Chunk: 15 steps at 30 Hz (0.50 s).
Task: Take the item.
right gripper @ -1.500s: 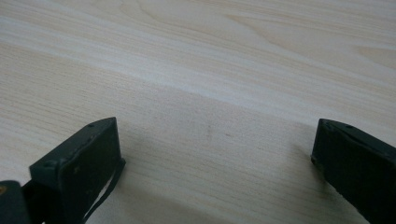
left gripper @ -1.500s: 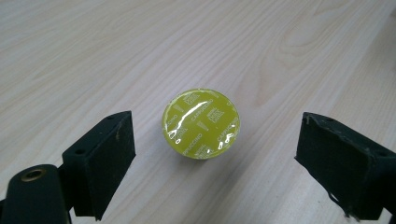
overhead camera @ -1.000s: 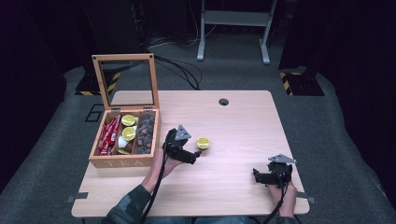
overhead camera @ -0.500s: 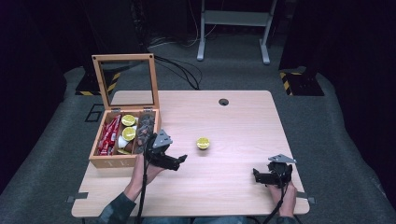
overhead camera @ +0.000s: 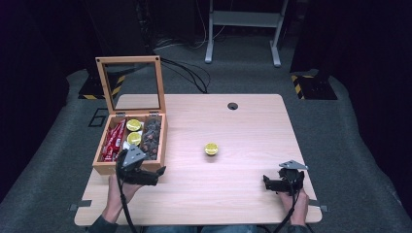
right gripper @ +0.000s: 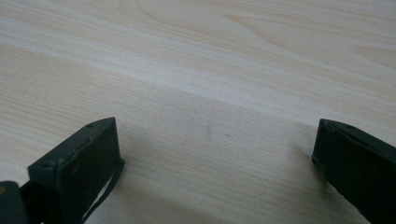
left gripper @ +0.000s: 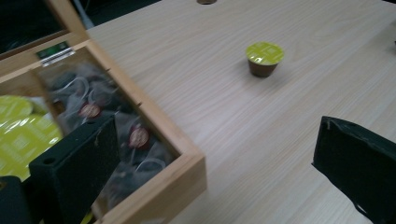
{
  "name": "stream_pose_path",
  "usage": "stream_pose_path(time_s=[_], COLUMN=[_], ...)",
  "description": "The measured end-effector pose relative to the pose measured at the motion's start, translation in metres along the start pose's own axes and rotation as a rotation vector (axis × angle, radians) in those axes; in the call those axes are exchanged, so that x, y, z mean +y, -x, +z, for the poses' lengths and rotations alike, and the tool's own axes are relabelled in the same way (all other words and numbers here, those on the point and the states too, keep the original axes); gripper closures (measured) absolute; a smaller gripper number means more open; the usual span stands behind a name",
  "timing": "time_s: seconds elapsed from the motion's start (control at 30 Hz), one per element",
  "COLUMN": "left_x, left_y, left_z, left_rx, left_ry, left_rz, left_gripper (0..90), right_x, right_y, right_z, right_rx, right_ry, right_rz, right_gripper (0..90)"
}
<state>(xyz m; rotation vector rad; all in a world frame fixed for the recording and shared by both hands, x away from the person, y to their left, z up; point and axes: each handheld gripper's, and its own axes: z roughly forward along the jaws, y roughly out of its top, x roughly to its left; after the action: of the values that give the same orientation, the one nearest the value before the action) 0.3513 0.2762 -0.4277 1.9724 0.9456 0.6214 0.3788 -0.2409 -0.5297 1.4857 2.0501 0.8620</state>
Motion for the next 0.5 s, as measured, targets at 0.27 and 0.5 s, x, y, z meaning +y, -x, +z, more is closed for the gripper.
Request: stream_pose_path(time_s=[0.27, 0.5], left_x=[-0.045, -0.093], left_y=[-0.019, -0.036], left_z=[-0.036, -0.048], left_rx=[0.108, 0.165], left_ry=[0.007, -0.028], left_rz=[-0.071, -0.175], left_gripper=[0.1, 0.0], right_x=[0.000, 0.000], right_y=[0.000, 0.000], right_z=[0.000, 0.000], right_rx=[0.002, 0.003], right_ry=[0.001, 0.000], right_rz=[0.014, 0.014], right_gripper=[0.0, 0.0])
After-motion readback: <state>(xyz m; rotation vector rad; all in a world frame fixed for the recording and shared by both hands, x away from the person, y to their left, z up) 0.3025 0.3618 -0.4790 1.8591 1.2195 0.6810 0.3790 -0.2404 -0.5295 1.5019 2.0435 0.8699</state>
